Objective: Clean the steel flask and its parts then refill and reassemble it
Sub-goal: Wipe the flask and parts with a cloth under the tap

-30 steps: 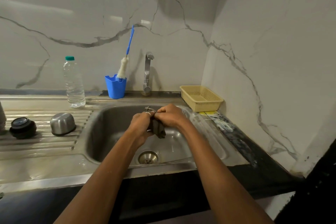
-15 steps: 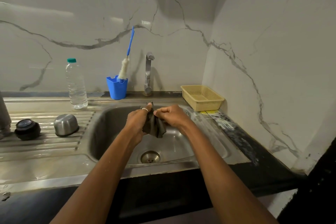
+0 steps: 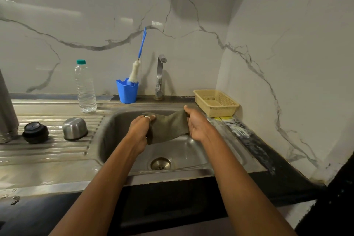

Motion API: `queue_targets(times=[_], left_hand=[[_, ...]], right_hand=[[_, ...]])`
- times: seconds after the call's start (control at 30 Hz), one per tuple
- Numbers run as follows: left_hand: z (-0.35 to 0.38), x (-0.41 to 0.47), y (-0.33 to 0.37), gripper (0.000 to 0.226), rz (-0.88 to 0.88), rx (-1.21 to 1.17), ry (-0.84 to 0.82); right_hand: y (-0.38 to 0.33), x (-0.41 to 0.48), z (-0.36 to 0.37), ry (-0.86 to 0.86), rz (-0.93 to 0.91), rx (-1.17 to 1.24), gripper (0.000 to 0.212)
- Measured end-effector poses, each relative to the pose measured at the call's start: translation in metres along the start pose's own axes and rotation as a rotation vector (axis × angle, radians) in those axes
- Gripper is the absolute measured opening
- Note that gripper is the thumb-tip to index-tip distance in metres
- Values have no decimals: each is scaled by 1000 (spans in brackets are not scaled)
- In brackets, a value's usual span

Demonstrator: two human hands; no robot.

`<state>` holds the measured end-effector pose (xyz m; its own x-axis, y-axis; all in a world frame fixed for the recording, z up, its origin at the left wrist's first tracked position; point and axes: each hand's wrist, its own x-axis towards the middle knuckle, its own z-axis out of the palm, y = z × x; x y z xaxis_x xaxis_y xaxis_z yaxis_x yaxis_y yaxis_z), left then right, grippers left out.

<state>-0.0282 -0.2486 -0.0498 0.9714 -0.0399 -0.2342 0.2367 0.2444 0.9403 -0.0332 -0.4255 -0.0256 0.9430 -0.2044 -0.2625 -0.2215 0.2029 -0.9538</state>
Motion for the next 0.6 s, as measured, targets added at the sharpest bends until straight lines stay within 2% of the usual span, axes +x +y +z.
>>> queue_targets(times=[0.13, 0.23, 0.3, 0.37, 0.47, 0.53, 0.6], left_hand=[[1, -3, 6, 20, 31, -21, -41], [9, -6, 14, 20, 129, 131, -70], [14, -5, 18, 23, 228, 328, -75], [19, -3, 21, 26, 329, 485, -102], [32, -9, 28, 20, 436, 711, -229], [43, -15, 36, 34, 440, 762, -339], [50, -17, 45, 46, 408, 729, -372]], right_hand=[[9, -7, -5, -69, 92, -26, 30], [22, -1, 0, 139, 126, -297, 33], [27, 2, 6, 222, 77, -259, 40], [31, 1, 15, 108, 129, -98, 51], [33, -13, 30, -86, 218, 303, 68], [33, -18, 36, -91, 188, 500, 58], [30, -22, 39, -89, 173, 678, 51]])
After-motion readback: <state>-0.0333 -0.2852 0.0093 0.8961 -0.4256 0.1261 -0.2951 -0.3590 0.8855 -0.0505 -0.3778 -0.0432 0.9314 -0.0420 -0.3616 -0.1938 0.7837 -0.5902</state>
